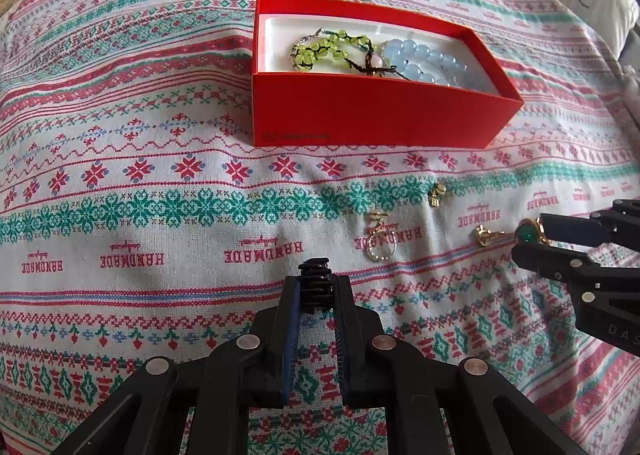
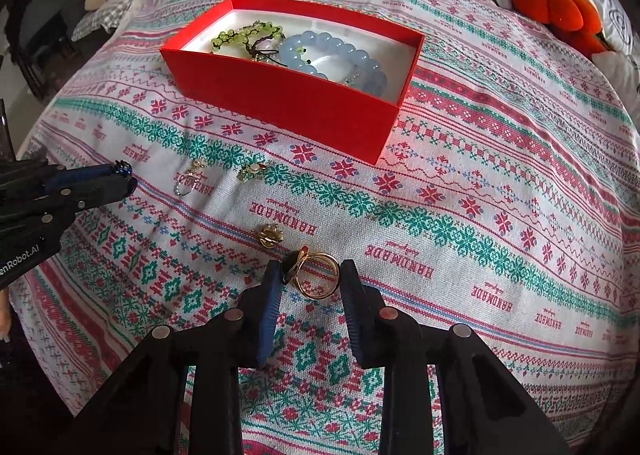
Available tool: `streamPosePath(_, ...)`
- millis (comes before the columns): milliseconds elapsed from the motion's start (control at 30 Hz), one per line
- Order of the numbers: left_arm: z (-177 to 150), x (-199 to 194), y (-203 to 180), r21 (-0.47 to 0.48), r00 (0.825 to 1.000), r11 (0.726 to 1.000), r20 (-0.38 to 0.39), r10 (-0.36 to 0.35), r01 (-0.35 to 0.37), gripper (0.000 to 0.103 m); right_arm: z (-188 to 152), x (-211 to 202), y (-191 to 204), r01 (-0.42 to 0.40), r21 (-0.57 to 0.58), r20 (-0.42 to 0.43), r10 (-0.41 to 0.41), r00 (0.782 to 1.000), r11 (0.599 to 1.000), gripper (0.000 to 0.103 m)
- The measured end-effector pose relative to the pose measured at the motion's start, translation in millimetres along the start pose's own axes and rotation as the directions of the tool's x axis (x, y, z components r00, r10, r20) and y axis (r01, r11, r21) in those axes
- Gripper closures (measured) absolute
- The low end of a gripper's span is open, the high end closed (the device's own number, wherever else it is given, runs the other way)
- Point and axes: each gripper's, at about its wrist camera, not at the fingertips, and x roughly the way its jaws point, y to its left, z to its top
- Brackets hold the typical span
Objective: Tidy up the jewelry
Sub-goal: 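Lift the black claw clip with the left tool while the right tool grasps the green-stone gold ring, then carry the claw clip and the gold ring over the red box with both tools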
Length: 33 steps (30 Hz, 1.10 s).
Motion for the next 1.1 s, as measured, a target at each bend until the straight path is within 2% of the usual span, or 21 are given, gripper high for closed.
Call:
streamPosePath(233,4,-5,-5,0.004,1.000,1.000,0.015,-0.001,0.001,0.092,-6,-18,-12,-0.023,0.055,0.017,0.022,1.000,0.998,0.072)
streamPosePath(467,16,-15,-9,-0.009,0.999,1.000,0.051,-0.008,0.008,0.092,-3,-39,-22,-0.055,0.114,0.078,0.046,0.996,0.992,0.072)
streamPosePath(800,45,-26,-8,-0.015,0.994,1.000,0.109,-0.018,0.020,0.092,23,-63,-27,-0.087,0.134,0.195,0.060,0.979,0.987,0.072)
streamPosePath(1100,80,-21,-5,-0.008,0.980,0.998,0.189,-0.062,0.065,0.092,48,-55,-30,-0.121,0.152,0.252,0.080,0.964,0.981,0.072)
